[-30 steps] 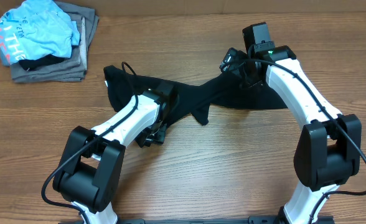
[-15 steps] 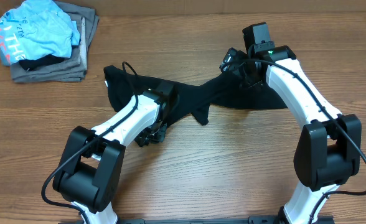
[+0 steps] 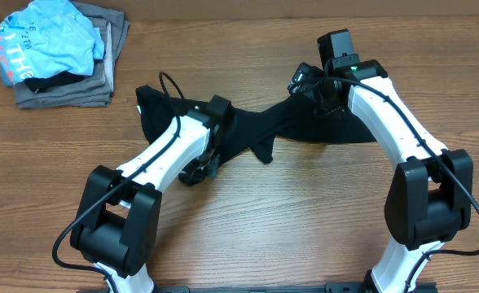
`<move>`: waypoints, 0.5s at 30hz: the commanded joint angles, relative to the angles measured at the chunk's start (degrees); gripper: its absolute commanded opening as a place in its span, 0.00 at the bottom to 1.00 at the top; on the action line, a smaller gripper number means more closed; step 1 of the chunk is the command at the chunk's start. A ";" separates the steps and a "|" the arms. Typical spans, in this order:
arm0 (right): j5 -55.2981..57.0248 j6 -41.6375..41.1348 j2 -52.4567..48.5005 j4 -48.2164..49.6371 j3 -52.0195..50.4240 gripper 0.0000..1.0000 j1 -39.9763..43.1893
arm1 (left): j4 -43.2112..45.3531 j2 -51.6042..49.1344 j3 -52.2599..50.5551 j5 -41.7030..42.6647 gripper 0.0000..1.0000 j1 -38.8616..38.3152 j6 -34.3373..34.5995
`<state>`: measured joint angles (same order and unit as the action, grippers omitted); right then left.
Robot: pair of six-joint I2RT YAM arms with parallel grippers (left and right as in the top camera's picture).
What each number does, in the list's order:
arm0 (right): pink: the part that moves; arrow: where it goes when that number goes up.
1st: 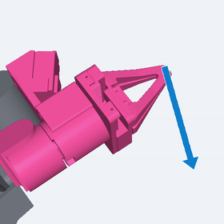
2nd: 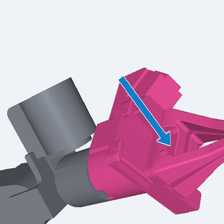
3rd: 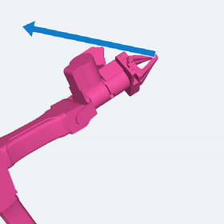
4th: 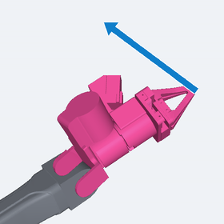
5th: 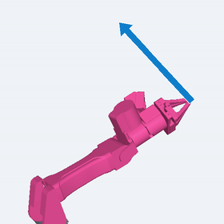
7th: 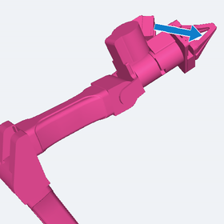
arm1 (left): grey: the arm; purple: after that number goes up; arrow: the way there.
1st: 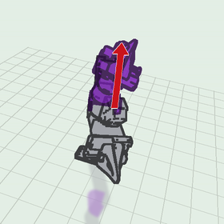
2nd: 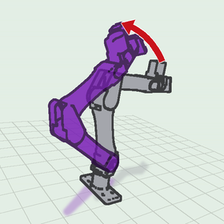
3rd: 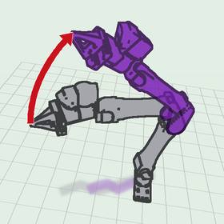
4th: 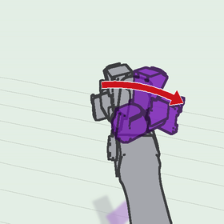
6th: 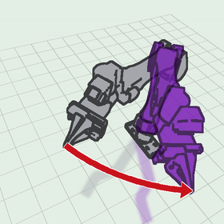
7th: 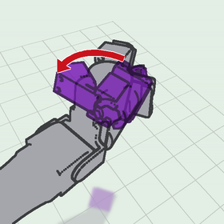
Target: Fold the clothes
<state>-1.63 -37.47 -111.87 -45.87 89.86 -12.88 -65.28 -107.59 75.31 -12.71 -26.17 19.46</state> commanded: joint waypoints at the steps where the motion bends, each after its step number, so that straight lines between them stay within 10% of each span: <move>1: 1.70 0.17 -0.13 0.31 0.15 1.00 -0.22 | -2.23 -0.42 6.19 -0.83 0.04 -0.11 2.43; 15: 3.80 0.13 -0.13 -0.90 0.15 1.00 -0.20 | -8.63 7.34 18.60 -11.91 0.04 2.82 8.04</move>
<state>0.49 -37.47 -111.87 -46.63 89.86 -12.88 -73.34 -104.29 92.18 -19.25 -25.34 24.18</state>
